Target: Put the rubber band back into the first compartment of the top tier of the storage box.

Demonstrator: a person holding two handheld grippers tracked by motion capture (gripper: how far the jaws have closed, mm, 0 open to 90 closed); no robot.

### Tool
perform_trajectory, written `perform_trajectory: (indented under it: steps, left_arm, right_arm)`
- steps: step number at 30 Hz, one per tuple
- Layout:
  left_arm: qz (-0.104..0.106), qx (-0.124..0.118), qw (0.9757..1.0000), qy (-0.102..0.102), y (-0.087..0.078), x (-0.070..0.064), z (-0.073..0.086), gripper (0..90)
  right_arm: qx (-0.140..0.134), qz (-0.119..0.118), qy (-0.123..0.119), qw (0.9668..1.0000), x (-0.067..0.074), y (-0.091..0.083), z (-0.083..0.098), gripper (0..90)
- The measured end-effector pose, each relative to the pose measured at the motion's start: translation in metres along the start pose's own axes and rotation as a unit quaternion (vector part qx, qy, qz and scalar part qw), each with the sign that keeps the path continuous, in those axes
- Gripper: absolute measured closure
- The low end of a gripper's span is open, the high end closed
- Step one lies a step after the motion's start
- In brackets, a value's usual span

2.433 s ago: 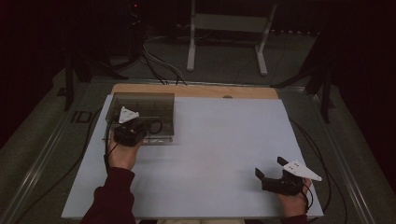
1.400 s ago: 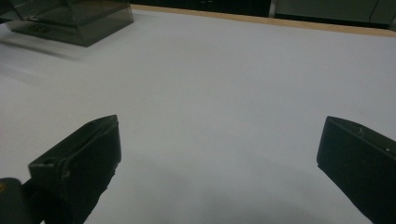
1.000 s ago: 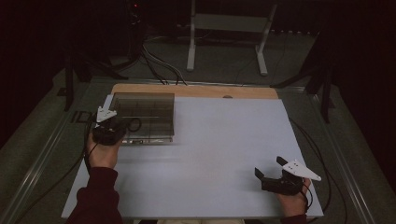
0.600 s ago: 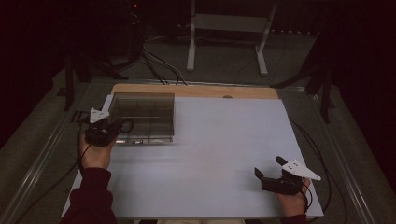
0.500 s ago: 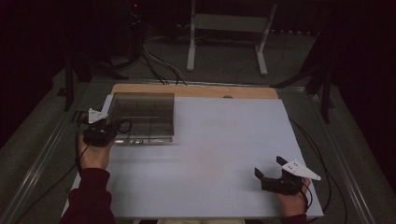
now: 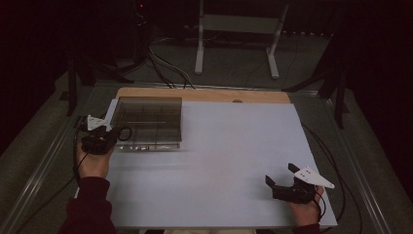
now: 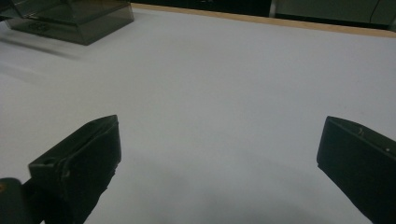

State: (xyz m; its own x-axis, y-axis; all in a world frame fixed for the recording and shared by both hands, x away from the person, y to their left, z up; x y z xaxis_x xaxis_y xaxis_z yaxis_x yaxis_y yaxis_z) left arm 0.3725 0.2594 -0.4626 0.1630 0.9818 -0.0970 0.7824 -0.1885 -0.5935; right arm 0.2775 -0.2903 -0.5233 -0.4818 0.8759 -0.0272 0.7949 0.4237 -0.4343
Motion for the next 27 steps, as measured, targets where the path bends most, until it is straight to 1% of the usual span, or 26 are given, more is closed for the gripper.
perform_trajectory:
  steps: [9,27]
  left_arm:
    - [-0.001,0.008,1.0000,-0.004,0.005,0.007,0.008,88.8]
    - [-0.009,0.027,0.9996,-0.008,0.012,0.011,0.020,88.1]
  right_arm:
    - [0.002,0.001,0.001,1.0000,0.000,0.000,0.001,0.0]
    - [0.000,0.002,0.000,1.0000,0.000,-0.002,0.001,0.0]
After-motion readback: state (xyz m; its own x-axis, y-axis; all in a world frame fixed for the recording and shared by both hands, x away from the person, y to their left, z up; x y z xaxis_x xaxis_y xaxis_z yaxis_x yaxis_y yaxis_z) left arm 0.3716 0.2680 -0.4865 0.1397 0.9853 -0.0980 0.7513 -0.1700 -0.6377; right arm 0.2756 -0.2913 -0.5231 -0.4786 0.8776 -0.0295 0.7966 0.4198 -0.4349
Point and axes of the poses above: each handheld gripper's, and its own axes: y roughly forward along the jaws, z roughly out of its underside, x roughly to its left, the point moved 5 cm from there along y, roughly forward along the jaws, and after that the axes turned 5 degrees about -y, right-handed, at the moved point
